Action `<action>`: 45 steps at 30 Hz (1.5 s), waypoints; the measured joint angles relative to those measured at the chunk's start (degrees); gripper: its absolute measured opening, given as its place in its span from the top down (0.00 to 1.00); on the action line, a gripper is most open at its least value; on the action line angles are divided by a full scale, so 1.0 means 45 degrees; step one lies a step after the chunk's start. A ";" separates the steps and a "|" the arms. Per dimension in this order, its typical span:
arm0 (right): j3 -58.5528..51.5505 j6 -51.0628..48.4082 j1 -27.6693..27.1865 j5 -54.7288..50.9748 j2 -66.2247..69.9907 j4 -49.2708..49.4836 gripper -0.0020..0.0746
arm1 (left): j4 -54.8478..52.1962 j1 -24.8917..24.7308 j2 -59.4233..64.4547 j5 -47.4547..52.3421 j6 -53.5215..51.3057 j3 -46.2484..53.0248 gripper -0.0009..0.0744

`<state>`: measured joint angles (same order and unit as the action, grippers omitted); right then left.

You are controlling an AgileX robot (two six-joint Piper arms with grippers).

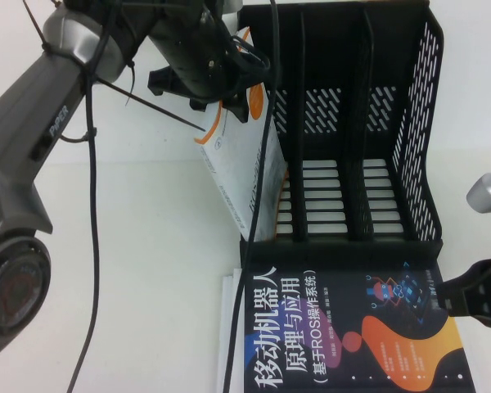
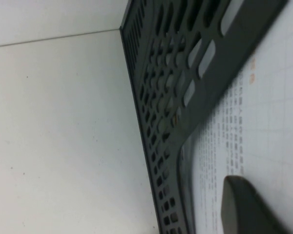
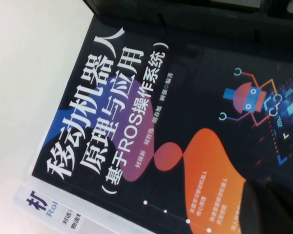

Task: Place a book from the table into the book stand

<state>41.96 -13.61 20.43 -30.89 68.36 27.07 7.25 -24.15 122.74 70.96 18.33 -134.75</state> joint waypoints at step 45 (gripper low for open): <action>-0.0184 0.6122 0.0009 -0.4309 -0.7482 -0.6900 0.97 | -0.1308 0.0641 -0.5615 0.0367 -0.2238 -0.3048 0.99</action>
<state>41.14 13.94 20.47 -50.28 34.70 -3.98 1.37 -21.26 97.47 72.61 8.26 -148.46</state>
